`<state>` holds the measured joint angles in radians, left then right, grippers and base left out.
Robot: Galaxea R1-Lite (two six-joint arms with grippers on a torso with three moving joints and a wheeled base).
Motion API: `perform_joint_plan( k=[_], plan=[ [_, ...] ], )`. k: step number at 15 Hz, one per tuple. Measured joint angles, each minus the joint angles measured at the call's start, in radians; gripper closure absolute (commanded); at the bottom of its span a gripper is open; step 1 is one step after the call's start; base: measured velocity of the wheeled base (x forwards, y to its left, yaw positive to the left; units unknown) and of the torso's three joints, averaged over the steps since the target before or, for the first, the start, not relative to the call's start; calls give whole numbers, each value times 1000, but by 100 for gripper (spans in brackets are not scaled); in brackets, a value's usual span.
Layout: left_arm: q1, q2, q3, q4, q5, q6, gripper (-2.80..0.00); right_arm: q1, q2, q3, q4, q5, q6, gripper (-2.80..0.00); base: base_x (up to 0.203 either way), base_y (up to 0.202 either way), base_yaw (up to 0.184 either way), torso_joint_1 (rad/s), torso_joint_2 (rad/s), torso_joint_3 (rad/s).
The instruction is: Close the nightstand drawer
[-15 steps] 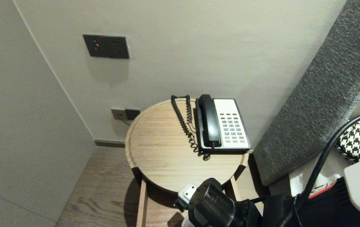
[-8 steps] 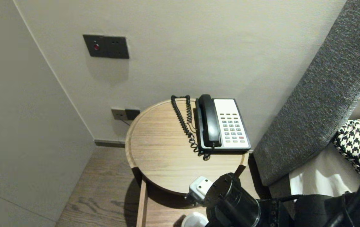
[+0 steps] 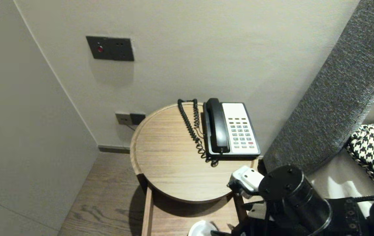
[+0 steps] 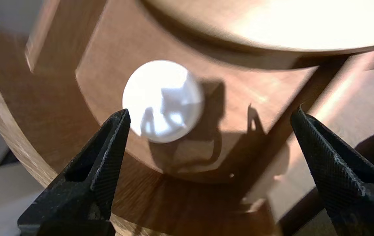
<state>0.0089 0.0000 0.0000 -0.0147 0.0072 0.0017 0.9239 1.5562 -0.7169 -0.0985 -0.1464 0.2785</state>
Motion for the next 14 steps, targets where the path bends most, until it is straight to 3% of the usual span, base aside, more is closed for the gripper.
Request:
perform_joint_plan(
  k=[1,2,3,6,9,12,14],
  plan=[
    [0,0,0,0,0,0,0,-23,-30,4,0,1,1,-280,0,0,0,0,0,0],
    [0,0,0,0,0,0,0,-51,-59,5,0,4,7,-229,0,0,0,0,0,0],
    [0,0,0,0,0,0,0,-78,-88,8,0,8,27,0,0,0,0,0,0,0],
    [0,0,0,0,0,0,0,-156,-161,8,-5,60,126,0,0,0,0,0,0,0],
    [0,0,0,0,0,0,0,-253,-231,-3,24,259,217,0,0,0,0,0,0,0],
    [0,0,0,0,0,0,0,-299,-287,-52,205,434,307,0,0,0,0,0,0,0],
    [0,0,0,0,0,0,0,-315,-308,-77,348,469,309,0,0,0,0,0,0,0]
  ],
)
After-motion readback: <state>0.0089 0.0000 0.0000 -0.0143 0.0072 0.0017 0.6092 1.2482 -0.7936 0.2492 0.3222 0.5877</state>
